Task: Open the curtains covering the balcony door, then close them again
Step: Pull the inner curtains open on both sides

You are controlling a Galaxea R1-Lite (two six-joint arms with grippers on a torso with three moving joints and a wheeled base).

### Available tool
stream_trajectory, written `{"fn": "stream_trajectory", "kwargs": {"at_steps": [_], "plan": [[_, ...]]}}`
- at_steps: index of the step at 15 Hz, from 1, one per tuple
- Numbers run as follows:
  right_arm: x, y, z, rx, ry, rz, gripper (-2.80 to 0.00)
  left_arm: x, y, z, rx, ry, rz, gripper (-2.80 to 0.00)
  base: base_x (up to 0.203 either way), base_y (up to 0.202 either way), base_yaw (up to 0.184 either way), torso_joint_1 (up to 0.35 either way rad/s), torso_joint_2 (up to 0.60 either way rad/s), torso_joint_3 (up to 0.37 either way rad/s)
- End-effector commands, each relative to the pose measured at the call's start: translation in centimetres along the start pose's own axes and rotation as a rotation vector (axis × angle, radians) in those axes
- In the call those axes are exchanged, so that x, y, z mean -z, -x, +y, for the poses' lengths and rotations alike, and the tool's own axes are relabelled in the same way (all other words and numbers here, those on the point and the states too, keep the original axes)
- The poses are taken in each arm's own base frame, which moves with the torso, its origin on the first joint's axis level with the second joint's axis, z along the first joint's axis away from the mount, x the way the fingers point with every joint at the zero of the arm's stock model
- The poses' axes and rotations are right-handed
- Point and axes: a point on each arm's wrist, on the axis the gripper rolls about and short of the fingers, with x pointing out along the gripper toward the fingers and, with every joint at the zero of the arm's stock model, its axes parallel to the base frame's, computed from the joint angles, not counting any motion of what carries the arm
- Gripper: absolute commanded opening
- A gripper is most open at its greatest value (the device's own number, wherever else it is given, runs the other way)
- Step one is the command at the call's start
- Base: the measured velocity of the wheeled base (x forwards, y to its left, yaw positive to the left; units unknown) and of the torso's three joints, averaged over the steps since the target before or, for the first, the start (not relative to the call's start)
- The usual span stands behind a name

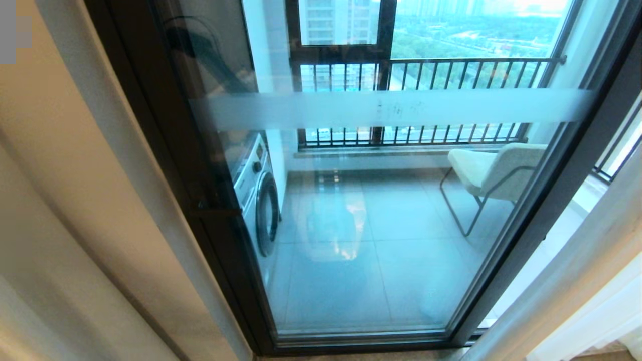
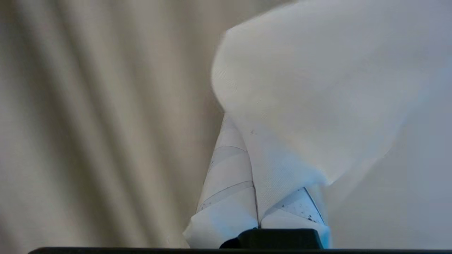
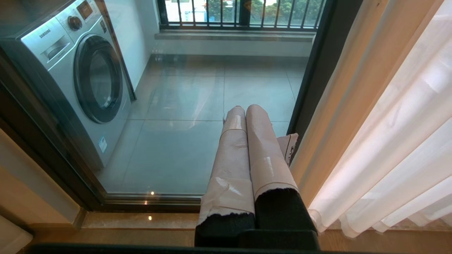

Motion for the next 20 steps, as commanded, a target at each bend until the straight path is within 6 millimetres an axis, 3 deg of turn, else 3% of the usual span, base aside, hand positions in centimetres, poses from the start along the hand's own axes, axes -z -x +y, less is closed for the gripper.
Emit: {"fn": "stream_trajectory", "kwargs": {"at_steps": [1, 7, 11, 20], "plan": [[0.0, 0.0, 0.0, -0.001, 0.001, -0.001, -2.80, -3.8, -1.1, -4.0, 0.062, -0.005, -0.032, -2.80, 0.000, 0.000, 0.000, 0.000, 0.00, 0.000], [0.0, 0.0, 0.0, -0.001, 0.001, -0.001, -2.80, -6.7, -1.2, -12.2, 0.225, 0.103, 0.006, -2.80, 0.000, 0.000, 0.000, 0.000, 0.00, 0.000], [0.0, 0.0, 0.0, -0.001, 0.001, -0.001, -2.80, -6.3, 0.4, -14.0, 0.275, 0.137, 0.066, -2.80, 0.000, 0.000, 0.000, 0.000, 0.00, 0.000], [0.0, 0.0, 0.0, -0.001, 0.001, -0.001, -2.80, -4.9, 2.9, -16.0, 0.257, 0.177, 0.101, -2.80, 0.000, 0.000, 0.000, 0.000, 0.00, 0.000]]}}
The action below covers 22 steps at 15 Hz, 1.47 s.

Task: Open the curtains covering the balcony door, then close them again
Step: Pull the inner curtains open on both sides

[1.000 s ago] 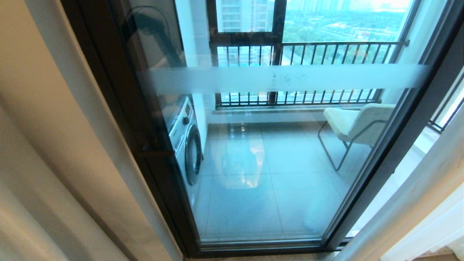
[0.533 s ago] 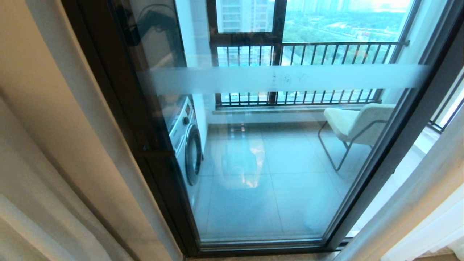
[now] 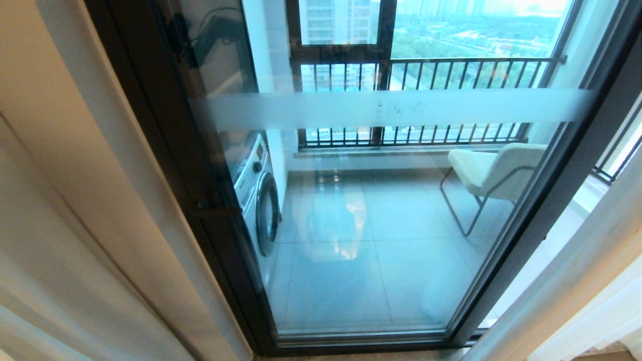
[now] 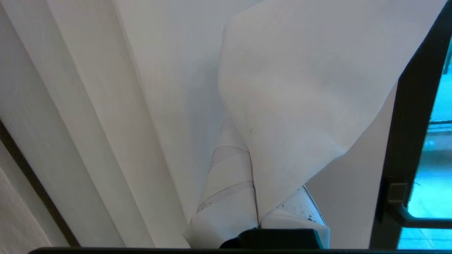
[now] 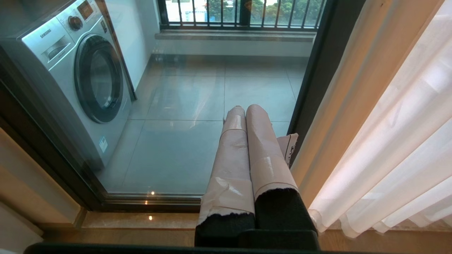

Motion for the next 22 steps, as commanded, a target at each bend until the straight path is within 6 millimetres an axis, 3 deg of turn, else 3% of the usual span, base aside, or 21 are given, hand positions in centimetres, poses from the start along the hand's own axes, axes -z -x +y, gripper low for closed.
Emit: {"fn": "stream_trajectory", "kwargs": {"at_steps": [1, 3, 4, 7, 13, 16, 21, 22], "plan": [[0.0, 0.0, 0.0, -0.001, 0.001, -0.001, -2.80, 0.0, 0.2, -0.5, 0.014, -0.006, -0.002, -2.80, 0.000, 0.000, 0.000, 0.000, 0.00, 0.000], [0.0, 0.0, 0.0, -0.001, 0.001, -0.001, -2.80, 0.4, 0.3, -0.7, 0.012, 0.009, 0.006, -2.80, 0.000, 0.000, 0.000, 0.000, 0.00, 0.000], [0.0, 0.0, 0.0, -0.001, 0.001, -0.001, -2.80, 0.4, 0.4, -0.8, 0.011, 0.012, 0.007, 0.00, 0.000, 0.000, 0.000, 0.000, 0.00, 0.000], [0.0, 0.0, 0.0, -0.001, 0.001, -0.001, -2.80, 0.4, 0.7, -1.4, 0.008, 0.022, 0.010, 0.00, 0.000, 0.000, 0.000, 0.000, 0.00, 0.000], [0.0, 0.0, 0.0, -0.001, 0.001, -0.001, -2.80, 0.4, 2.5, -4.4, -0.016, 0.049, 0.018, 0.00, 0.000, 0.000, 0.000, 0.000, 0.00, 0.000], [0.0, 0.0, 0.0, -0.001, 0.001, -0.001, -2.80, -0.4, 3.7, -6.6, -0.021, 0.067, 0.009, 0.00, 0.000, 0.000, 0.000, 0.000, 0.00, 0.000], [0.0, 0.0, 0.0, -0.001, 0.001, -0.001, -2.80, -0.9, 7.4, -11.5, -0.121, 0.081, 0.024, 0.00, 0.000, 0.000, 0.000, 0.000, 0.00, 0.000], [0.0, 0.0, 0.0, -0.001, 0.001, -0.001, -2.80, -1.0, 8.0, -12.6, -0.143, 0.084, 0.028, -2.80, 0.000, 0.000, 0.000, 0.000, 0.00, 0.000]]}}
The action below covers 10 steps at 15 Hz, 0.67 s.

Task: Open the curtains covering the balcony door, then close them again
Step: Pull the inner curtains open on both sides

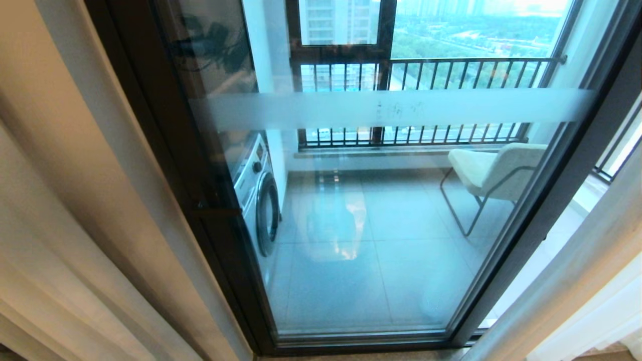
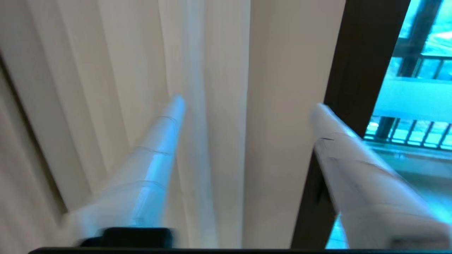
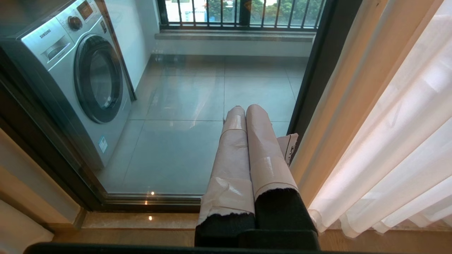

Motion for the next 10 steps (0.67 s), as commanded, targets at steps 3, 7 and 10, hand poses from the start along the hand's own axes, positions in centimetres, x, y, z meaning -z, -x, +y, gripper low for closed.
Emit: {"fn": "stream_trajectory", "kwargs": {"at_steps": [3, 7, 10], "plan": [[0.0, 0.0, 0.0, -0.001, 0.000, -0.001, -2.80, 0.0, 3.3, -5.9, -0.048, 0.000, -0.001, -2.80, 0.000, 0.000, 0.000, 0.000, 0.00, 0.000], [0.0, 0.0, 0.0, -0.001, 0.000, -0.001, -2.80, 2.0, 5.3, -9.1, -0.075, 0.125, 0.073, -2.80, 0.000, 0.000, 0.000, 0.000, 0.00, 0.000], [0.0, 0.0, 0.0, -0.001, 0.000, -0.001, -2.80, 2.4, 5.4, -9.2, -0.061, 0.138, 0.099, -2.80, 0.000, 0.000, 0.000, 0.000, 0.00, 0.000]]}}
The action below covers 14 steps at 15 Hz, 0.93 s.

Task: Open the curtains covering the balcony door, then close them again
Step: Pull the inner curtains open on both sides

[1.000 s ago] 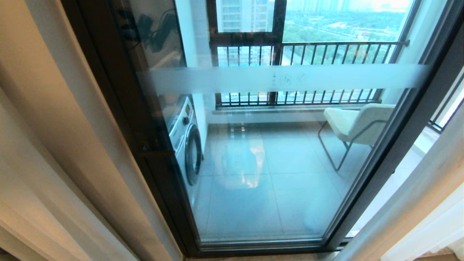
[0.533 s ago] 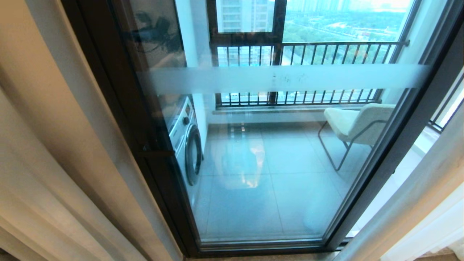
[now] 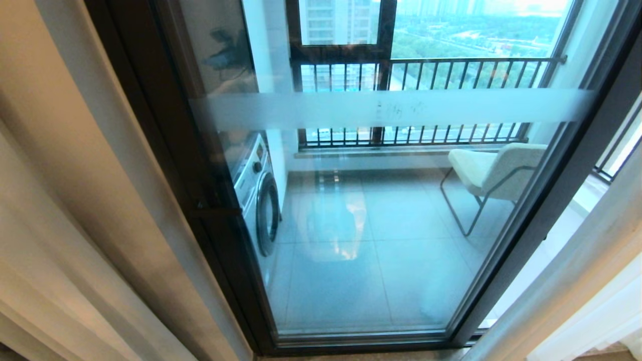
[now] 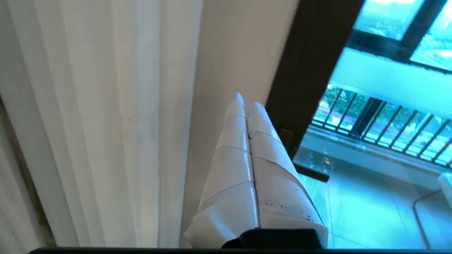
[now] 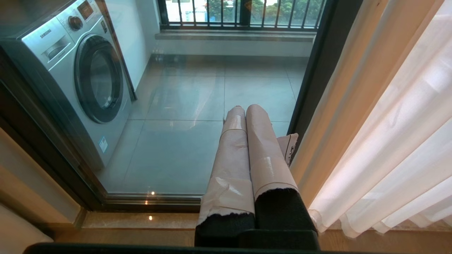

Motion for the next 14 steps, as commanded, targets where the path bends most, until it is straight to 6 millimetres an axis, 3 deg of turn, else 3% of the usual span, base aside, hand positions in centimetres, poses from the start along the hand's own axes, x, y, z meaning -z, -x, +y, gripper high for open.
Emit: {"fn": "stream_trajectory", "kwargs": {"at_steps": [1, 8, 14], "plan": [[0.0, 0.0, 0.0, -0.001, 0.001, -0.001, -2.80, 0.4, 0.3, -0.5, 0.015, -0.023, -0.001, -2.80, 0.000, 0.000, 0.000, 0.000, 0.00, 0.000], [0.0, 0.0, 0.0, -0.001, 0.001, -0.001, -2.80, 2.3, 0.6, 0.1, 0.012, 0.009, 0.051, -2.80, 0.000, 0.000, 0.000, 0.000, 0.00, 0.000], [0.0, 0.0, 0.0, -0.001, 0.001, -0.001, -2.80, 2.7, -0.5, 2.8, -0.011, 0.025, 0.118, -2.80, 0.000, 0.000, 0.000, 0.000, 0.00, 0.000]]}}
